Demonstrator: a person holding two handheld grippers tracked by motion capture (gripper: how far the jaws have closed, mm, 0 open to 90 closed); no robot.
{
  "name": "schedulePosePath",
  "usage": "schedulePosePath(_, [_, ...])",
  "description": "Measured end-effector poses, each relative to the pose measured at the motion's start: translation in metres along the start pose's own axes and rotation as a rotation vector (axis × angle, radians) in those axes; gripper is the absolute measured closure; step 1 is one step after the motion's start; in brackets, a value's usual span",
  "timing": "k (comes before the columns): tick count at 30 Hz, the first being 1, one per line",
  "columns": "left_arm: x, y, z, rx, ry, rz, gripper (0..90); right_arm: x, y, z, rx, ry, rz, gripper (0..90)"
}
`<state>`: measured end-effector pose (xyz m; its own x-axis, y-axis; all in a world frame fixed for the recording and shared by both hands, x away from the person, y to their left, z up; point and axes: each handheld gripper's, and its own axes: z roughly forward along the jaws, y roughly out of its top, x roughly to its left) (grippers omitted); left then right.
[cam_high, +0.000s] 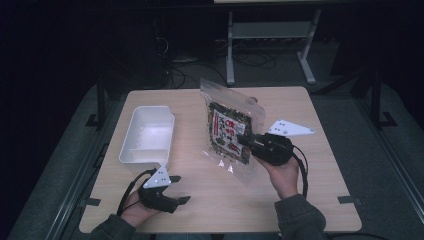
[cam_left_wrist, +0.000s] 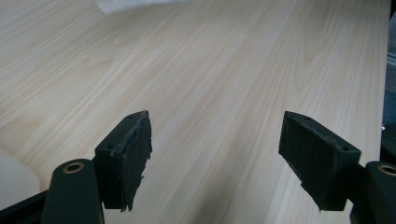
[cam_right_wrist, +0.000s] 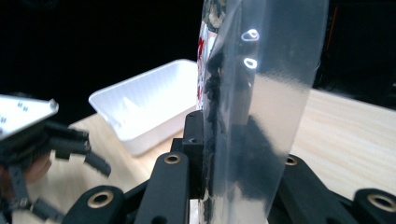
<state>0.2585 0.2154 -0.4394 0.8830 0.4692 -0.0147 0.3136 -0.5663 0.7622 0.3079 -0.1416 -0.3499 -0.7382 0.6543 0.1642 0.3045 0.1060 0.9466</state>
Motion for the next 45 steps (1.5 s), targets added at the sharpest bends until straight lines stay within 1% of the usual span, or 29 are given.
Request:
schedulePosePath(1, [0.000, -0.001, -0.001, 0.001, 0.003, 0.001, 24.7, 0.002, 0.003, 0.003, -0.004, -0.010, -0.003, 75.4])
schedulePosePath(2, [0.000, -0.002, -0.002, 0.001, 0.006, 0.005, 24.7, 0.002, 0.003, 0.003, -0.004, -0.010, -0.003, 75.4])
schedulePosePath(4, [0.000, -0.004, -0.005, 0.006, 0.015, 0.016, 24.0, 0.005, 0.010, 0.011, -0.011, -0.036, -0.011, 75.4])
schedulePosePath(6, [0.000, -0.005, -0.007, 0.000, 0.022, 0.016, 22.9, 0.007, 0.014, 0.016, -0.017, -0.049, -0.014, 75.4])
schedulePosePath(7, [0.001, -0.006, -0.008, 0.001, 0.025, 0.021, 22.1, 0.008, 0.016, 0.019, -0.021, -0.050, -0.010, 75.5])
schedulePosePath(9, [0.002, -0.006, -0.008, -0.001, 0.024, 0.010, 21.8, 0.009, 0.020, 0.026, -0.028, -0.045, -0.006, 75.5])
schedulePosePath(14, [0.001, -0.006, -0.010, 0.001, 0.026, 0.019, 21.3, 0.016, 0.027, 0.043, -0.039, -0.057, -0.008, 75.5])
schedulePosePath(17, [0.002, -0.008, -0.011, 0.009, 0.031, 0.029, 21.2, 0.021, 0.032, 0.053, -0.057, -0.062, -0.009, 75.5])
schedulePosePath(20, [0.003, -0.009, -0.013, 0.009, 0.033, 0.023, 21.1, 0.026, 0.038, 0.064, -0.080, -0.070, -0.008, 75.5])
schedulePosePath(22, [0.004, -0.009, -0.014, 0.010, 0.030, 0.025, 21.1, 0.031, 0.044, 0.077, -0.103, -0.074, 0.003, 75.6])
schedulePosePath(23, [0.004, -0.009, -0.015, 0.008, 0.031, 0.023, 21.1, 0.031, 0.044, 0.077, -0.103, -0.074, 0.003, 75.6])
schedulePosePath(26, [0.005, -0.011, -0.017, 0.015, 0.036, 0.029, 21.1, 0.037, 0.052, 0.090, -0.120, -0.072, 0.007, 75.6])
schedulePosePath(33, [0.008, -0.014, -0.022, 0.015, 0.036, 0.019, 21.1, 0.051, 0.069, 0.122, -0.130, -0.078, -0.009, 75.6])
schedulePosePath(38, [0.011, -0.019, -0.026, 0.015, 0.041, 0.007, 21.1, 0.056, 0.076, 0.138, -0.142, -0.084, -0.010, 75.6])
schedulePosePath(42, [0.013, -0.022, -0.030, 0.006, 0.051, -0.009, 21.1, 0.059, 0.081, 0.151, -0.151, -0.087, -0.007, 75.6])
schedulePosePath(45, [0.015, -0.024, -0.033, 0.006, 0.058, -0.014, 21.1, 0.062, 0.083, 0.163, -0.161, -0.085, 0.001, 75.6])
